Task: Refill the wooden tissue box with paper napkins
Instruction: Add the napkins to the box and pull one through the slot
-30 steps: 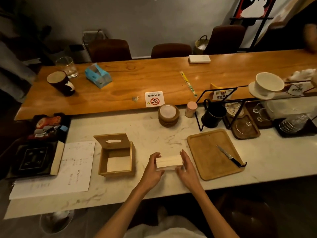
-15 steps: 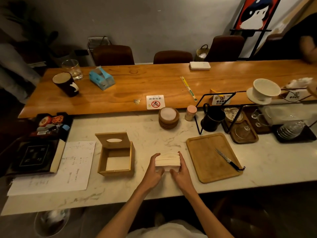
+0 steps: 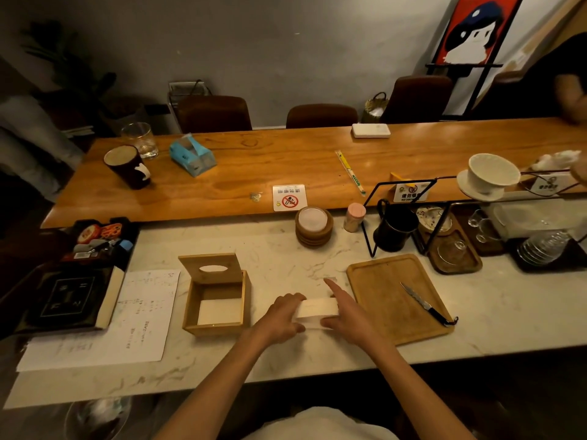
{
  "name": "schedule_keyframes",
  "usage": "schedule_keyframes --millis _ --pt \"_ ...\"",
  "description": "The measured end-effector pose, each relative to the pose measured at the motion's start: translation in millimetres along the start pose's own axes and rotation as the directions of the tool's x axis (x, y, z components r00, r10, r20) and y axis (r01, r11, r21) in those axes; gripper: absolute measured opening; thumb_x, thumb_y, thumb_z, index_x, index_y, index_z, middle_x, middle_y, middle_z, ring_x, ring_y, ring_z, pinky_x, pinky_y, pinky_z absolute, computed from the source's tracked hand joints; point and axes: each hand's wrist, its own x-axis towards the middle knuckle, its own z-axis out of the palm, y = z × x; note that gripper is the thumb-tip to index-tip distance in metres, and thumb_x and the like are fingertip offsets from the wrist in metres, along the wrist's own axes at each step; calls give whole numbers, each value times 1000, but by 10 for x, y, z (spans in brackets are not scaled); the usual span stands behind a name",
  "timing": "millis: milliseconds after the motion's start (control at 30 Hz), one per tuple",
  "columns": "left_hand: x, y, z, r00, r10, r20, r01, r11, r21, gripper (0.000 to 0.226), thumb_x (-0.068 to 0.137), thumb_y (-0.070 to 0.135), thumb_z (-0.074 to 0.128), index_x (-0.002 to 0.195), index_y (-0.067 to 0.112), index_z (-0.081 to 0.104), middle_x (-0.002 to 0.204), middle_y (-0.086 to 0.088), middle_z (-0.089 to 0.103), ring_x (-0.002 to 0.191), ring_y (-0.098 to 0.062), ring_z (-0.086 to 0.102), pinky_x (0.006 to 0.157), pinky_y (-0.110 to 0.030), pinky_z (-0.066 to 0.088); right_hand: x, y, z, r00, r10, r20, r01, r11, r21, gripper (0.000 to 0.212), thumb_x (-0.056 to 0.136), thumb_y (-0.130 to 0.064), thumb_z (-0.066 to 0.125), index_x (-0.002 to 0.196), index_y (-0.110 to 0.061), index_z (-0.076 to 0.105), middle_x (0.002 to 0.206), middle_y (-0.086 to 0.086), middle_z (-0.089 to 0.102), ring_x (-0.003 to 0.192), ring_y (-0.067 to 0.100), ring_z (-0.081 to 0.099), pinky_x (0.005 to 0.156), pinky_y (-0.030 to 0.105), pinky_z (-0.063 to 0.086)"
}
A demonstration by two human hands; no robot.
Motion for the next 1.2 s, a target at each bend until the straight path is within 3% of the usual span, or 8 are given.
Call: schedule_keyframes --millis 200,567,700,900,1000,1067,1133,1200 --pt "85 153 -137 998 51 -46 -39 971 236 43 89 23 64 129 16 49 128 -8 54 117 -26 50 95 -40 45 157 -187 -193 987 -136 82 158 889 -429 44 85 -30 69 127 -25 55 126 2 58 111 24 59 88 36 50" --pt "-24 193 25 996 44 -74 -10 914 405 40 92 11 53 131 13 43 131 -11 52 115 -29 50 90 -39 44 97 -278 -97 976 -168 141 218 660 -719 37 90 -29 59 124 -18 50 117 7 64 102 28 64 80 38 47" --pt "-68 122 47 998 44 -42 -29 948 316 43 92 13 55 133 16 42 134 -9 51 120 -27 46 96 -41 45 49 -260 -54 978 -135 158 208 611 -764 47 88 -37 63 127 -17 47 122 7 63 110 29 60 94 41 42" --pt "-160 138 -115 997 45 -64 -44 999 30 39 96 30 54 131 20 40 126 -6 60 107 -23 59 88 -36 50 107 -464 -23 978 -129 166 201 810 -551 53 88 -35 62 135 -20 44 130 6 61 113 28 59 88 38 45" --pt "-372 145 -306 977 -19 -212 -23 980 -195 41 97 37 52 135 30 38 117 5 60 101 -13 61 82 -26 50 112 -346 -162 984 -13 178 -14 989 145 54 87 -37 68 134 -17 52 128 3 64 111 23 62 93 40 53" --pt "-576 107 -459 911 -68 -406 -78 939 -334 24 98 34 51 121 36 51 102 12 64 89 -4 64 72 -18 50 72 -235 -139 960 24 280 -244 567 786 50 87 -32 68 131 -12 54 122 11 68 107 27 67 85 43 58" --pt "-788 -5 -597 767 -153 -624 -127 916 -381 13 98 27 51 101 36 60 89 13 66 78 0 64 63 -15 50 50 -136 -64 926 57 372 -375 54 925 46 86 -29 63 127 -10 56 119 17 69 105 33 69 77 45 60" --pt "-981 -177 -703 596 -237 -767 -158 902 -402 15 99 23 50 94 32 61 85 12 64 75 -1 62 62 -14 49 32 -61 68 900 75 428 -417 -127 900 47 85 -30 61 127 -8 57 116 20 70 98 35 71 73 48 60"
